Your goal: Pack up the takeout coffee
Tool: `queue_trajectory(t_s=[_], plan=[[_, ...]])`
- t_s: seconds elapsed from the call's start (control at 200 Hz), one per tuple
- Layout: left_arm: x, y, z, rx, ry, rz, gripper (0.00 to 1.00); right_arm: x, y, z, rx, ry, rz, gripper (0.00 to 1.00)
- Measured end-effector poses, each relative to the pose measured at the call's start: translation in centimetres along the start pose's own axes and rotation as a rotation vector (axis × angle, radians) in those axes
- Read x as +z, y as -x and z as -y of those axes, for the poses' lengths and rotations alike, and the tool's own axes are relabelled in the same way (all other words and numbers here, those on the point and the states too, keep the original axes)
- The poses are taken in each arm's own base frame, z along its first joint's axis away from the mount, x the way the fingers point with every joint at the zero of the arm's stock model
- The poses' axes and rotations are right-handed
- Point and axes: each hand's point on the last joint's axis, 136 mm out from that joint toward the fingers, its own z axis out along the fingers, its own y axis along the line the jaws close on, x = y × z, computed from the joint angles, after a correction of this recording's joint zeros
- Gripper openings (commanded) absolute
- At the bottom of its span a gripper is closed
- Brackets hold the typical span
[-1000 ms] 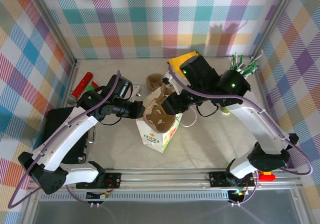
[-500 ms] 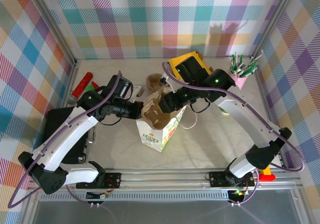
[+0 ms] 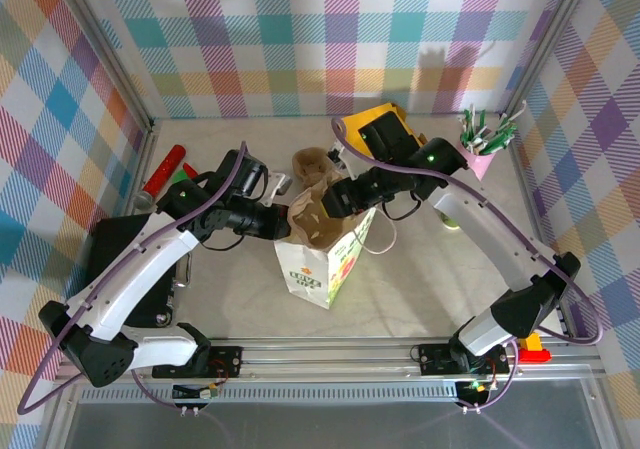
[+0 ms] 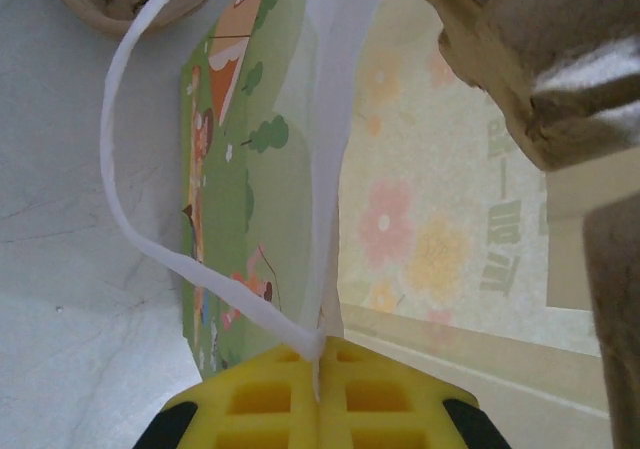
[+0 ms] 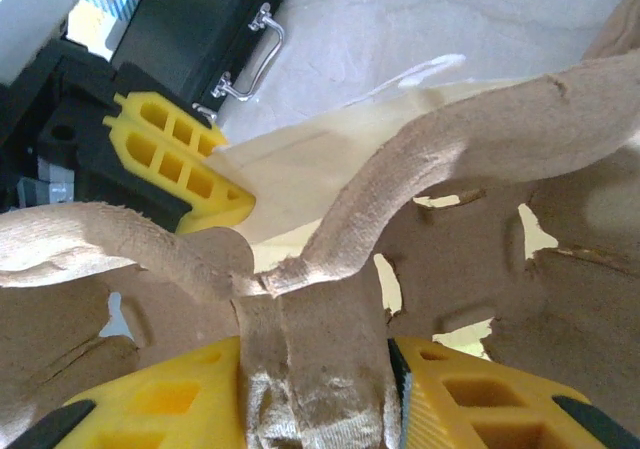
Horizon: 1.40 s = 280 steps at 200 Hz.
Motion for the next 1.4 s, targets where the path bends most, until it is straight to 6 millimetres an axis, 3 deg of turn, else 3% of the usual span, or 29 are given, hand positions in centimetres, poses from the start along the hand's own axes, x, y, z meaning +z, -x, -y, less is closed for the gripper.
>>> queue_trajectory(t_s=[0.525,0.66,0.74,0.915,1.185,1.4], plan=[[0.1,-0.3,0.0,0.020,-0.003,-0.013,0.00,2.5,-1.6,2.2,-0.025,-0.022,-0.032,0.38],[0.1,-0.2,0.0,0.022,-0.003,-0.014,0.05,2.9,-2.3,2.7,-0.050,-0.037,-0.050,0.38],[0.1,-0.2,0.0,0.027,-0.002,-0.013,0.15,2.8,-2.3,3.0,-0.071,-0.050,-0.050,0.38],[-0.5,0.4,0.3,0.036,-0.003,0.007,0.22,2.5,-2.6,3.5,-0.114,-0.089,-0.056,0.38],[-0.9,1.0,0.5,0.045,0.000,0.030,0.24,2.4,-3.6,4.0,-0.156,-0.112,-0.101,0.38],[0.2,1.1,0.3,0.038,0.000,0.001,0.24,2.3,-4.2,4.5,-0.203,-0.156,-0.142,0.38]])
